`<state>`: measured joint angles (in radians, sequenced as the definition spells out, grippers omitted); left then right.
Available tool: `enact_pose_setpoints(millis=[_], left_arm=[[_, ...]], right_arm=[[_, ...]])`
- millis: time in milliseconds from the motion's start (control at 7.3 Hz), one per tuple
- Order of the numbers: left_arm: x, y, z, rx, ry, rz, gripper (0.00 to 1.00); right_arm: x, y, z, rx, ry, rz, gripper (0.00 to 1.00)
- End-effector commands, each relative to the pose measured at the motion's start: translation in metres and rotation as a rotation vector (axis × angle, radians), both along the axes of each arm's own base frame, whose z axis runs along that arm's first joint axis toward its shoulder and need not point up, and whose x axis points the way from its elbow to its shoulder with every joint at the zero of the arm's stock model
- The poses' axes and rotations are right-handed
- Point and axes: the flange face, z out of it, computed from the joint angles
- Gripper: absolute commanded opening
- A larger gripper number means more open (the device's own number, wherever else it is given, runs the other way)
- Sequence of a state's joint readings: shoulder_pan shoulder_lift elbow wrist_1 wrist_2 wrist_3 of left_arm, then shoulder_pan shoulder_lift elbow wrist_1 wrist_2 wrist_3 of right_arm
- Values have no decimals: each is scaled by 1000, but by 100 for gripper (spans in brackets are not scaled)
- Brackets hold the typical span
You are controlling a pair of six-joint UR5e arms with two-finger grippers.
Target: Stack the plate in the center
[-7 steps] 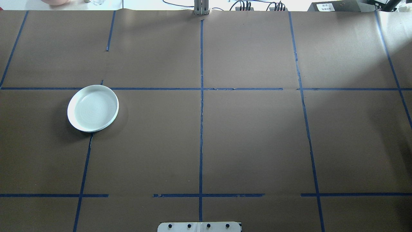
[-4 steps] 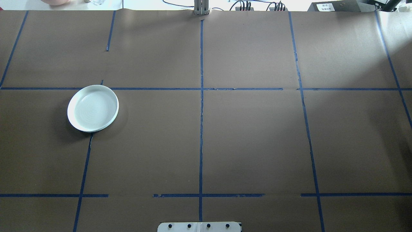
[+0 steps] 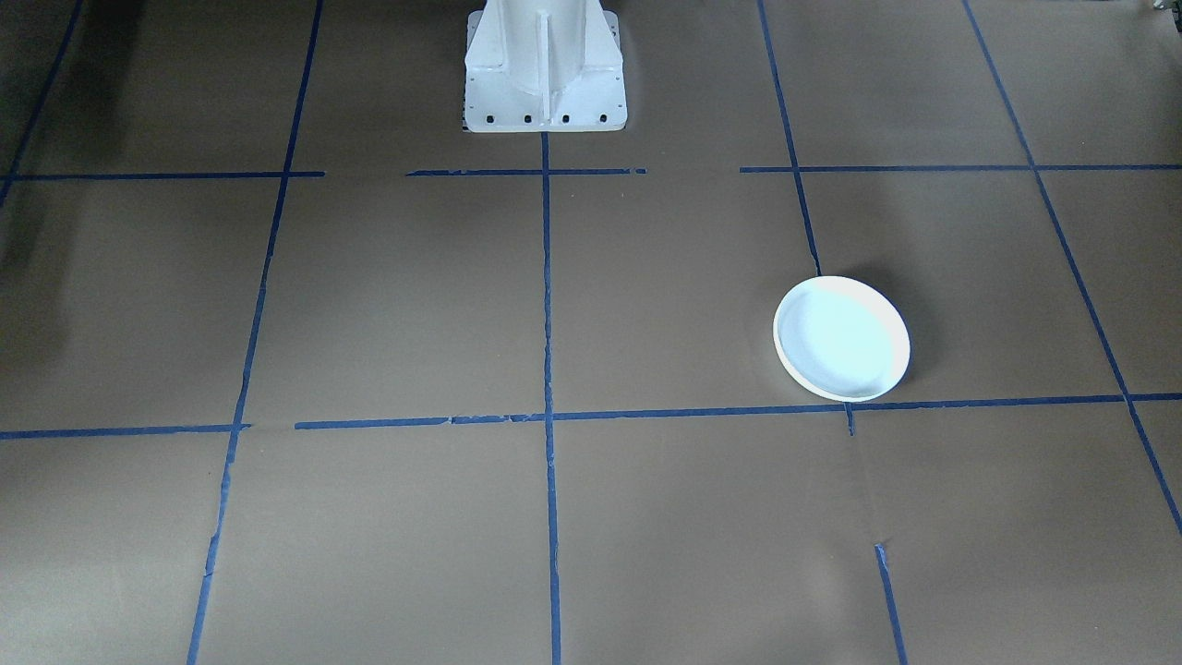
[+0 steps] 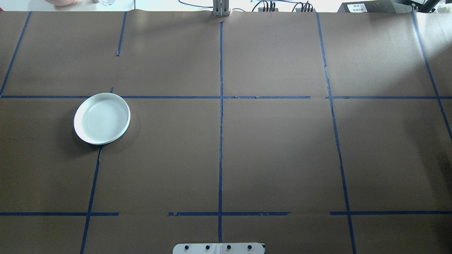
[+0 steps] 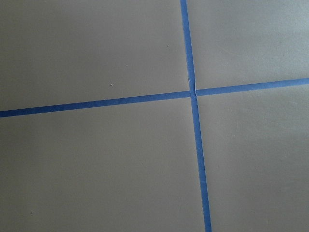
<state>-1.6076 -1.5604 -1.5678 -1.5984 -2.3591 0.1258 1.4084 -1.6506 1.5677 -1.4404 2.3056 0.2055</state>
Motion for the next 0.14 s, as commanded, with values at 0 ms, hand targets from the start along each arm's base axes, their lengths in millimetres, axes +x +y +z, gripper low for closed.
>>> enact_pose_setpoints(millis=[0], left_arm=[[0,2,2,-4,-1,0,100]], right_arm=[[0,0,0,0,0,0,100]])
